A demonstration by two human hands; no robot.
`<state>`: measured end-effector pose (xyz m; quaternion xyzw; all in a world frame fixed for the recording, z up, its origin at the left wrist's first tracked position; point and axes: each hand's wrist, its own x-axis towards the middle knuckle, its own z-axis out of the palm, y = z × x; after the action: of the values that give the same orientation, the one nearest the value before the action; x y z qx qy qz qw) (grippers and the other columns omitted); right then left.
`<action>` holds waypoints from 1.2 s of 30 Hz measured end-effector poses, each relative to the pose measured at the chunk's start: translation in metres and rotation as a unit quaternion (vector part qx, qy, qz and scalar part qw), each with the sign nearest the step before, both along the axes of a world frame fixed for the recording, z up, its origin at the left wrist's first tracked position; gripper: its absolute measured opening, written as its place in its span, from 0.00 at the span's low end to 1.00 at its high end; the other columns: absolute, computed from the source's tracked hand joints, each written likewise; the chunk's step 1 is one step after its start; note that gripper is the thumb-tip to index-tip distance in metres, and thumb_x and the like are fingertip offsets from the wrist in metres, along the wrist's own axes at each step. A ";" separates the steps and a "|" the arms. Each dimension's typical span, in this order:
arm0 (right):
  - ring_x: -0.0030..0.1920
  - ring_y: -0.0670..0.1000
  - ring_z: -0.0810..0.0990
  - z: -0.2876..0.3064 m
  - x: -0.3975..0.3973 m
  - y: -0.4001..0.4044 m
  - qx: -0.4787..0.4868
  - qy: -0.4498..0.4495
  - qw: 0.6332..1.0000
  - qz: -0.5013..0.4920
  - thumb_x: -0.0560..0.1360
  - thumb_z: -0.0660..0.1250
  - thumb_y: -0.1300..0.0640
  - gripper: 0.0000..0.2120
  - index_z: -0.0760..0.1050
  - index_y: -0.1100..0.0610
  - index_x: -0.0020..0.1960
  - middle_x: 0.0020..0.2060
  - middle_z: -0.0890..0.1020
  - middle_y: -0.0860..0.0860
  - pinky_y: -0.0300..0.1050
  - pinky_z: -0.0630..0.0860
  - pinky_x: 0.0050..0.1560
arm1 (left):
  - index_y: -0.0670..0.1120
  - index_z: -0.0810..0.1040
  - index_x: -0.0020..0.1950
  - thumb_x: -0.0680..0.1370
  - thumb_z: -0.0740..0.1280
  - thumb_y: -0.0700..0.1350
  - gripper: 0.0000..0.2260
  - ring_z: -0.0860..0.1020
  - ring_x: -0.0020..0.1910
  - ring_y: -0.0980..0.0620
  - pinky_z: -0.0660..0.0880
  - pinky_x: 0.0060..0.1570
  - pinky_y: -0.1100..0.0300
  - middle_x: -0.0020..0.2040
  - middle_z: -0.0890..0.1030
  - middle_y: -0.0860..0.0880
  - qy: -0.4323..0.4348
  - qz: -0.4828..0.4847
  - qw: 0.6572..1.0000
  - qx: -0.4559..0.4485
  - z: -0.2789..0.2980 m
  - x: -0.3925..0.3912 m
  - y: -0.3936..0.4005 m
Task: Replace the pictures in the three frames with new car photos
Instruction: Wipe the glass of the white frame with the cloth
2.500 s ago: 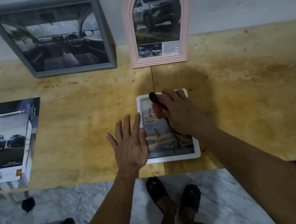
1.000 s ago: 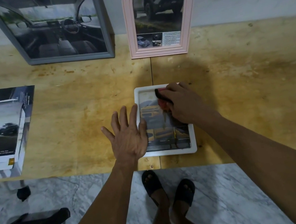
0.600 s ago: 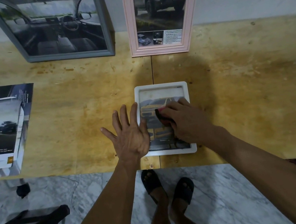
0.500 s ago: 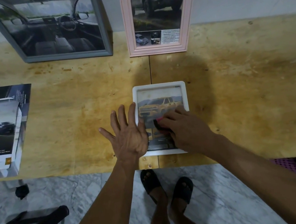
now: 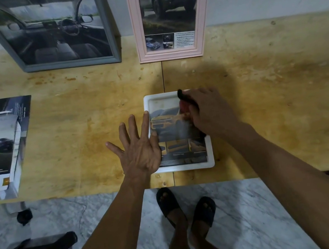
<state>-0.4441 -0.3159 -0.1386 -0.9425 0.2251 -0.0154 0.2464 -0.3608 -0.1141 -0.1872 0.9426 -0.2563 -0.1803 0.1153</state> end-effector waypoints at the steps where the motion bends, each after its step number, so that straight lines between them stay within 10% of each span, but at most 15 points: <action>1: 0.63 0.58 0.69 -0.005 0.008 -0.002 -0.027 0.025 0.999 0.016 0.81 0.58 0.54 0.20 0.68 0.54 0.72 0.66 0.75 0.54 0.54 0.69 0.63 | 0.66 0.39 0.79 0.84 0.41 0.61 0.23 0.39 0.80 0.45 0.35 0.68 0.25 0.82 0.43 0.53 0.002 -0.001 1.000 0.004 0.000 0.001 0.000; 18: 0.55 0.51 0.75 0.013 -0.065 0.060 0.049 0.157 0.975 0.150 0.75 0.65 0.60 0.18 0.75 0.50 0.64 0.56 0.80 0.48 0.44 0.75 0.52 | 0.68 0.37 0.78 0.83 0.40 0.62 0.23 0.37 0.80 0.45 0.34 0.67 0.24 0.82 0.42 0.54 0.016 0.023 1.000 0.006 0.003 -0.004 -0.003; 22: 0.42 0.42 0.78 0.037 -0.047 0.032 0.219 0.101 0.970 -0.021 0.75 0.66 0.59 0.12 0.76 0.48 0.57 0.46 0.79 0.42 0.34 0.75 0.38 | 0.69 0.37 0.77 0.83 0.41 0.63 0.23 0.37 0.80 0.45 0.34 0.67 0.24 0.82 0.41 0.54 0.025 0.013 1.000 0.009 0.003 -0.002 -0.002; 25: 0.48 0.48 0.75 0.029 -0.017 0.013 0.141 -0.013 0.980 -0.143 0.77 0.64 0.53 0.13 0.75 0.49 0.61 0.52 0.78 0.48 0.38 0.71 0.45 | 0.69 0.40 0.78 0.83 0.40 0.64 0.23 0.39 0.80 0.45 0.34 0.67 0.24 0.82 0.44 0.53 0.030 0.004 1.000 0.004 0.005 0.004 0.000; 28: 0.61 0.56 0.69 0.008 0.003 0.014 0.101 0.061 0.985 -0.127 0.79 0.54 0.42 0.18 0.75 0.49 0.61 0.63 0.71 0.54 0.51 0.69 0.61 | 0.68 0.47 0.78 0.84 0.41 0.62 0.22 0.43 0.79 0.45 0.37 0.68 0.24 0.81 0.51 0.53 0.022 0.009 0.999 -0.031 0.006 0.009 0.001; 36: 0.62 0.60 0.64 -0.009 0.024 0.045 -0.073 0.063 0.987 -0.126 0.76 0.61 0.60 0.17 0.72 0.61 0.64 0.64 0.71 0.59 0.53 0.62 0.66 | 0.65 0.44 0.80 0.84 0.40 0.60 0.22 0.43 0.79 0.45 0.36 0.69 0.25 0.81 0.48 0.55 0.003 0.013 1.000 -0.016 0.000 0.008 0.001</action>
<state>-0.4205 -0.2710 -0.1474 -0.9213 0.3550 -0.0036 0.1588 -0.3526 -0.1132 -0.1875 0.9433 -0.2468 -0.1775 0.1334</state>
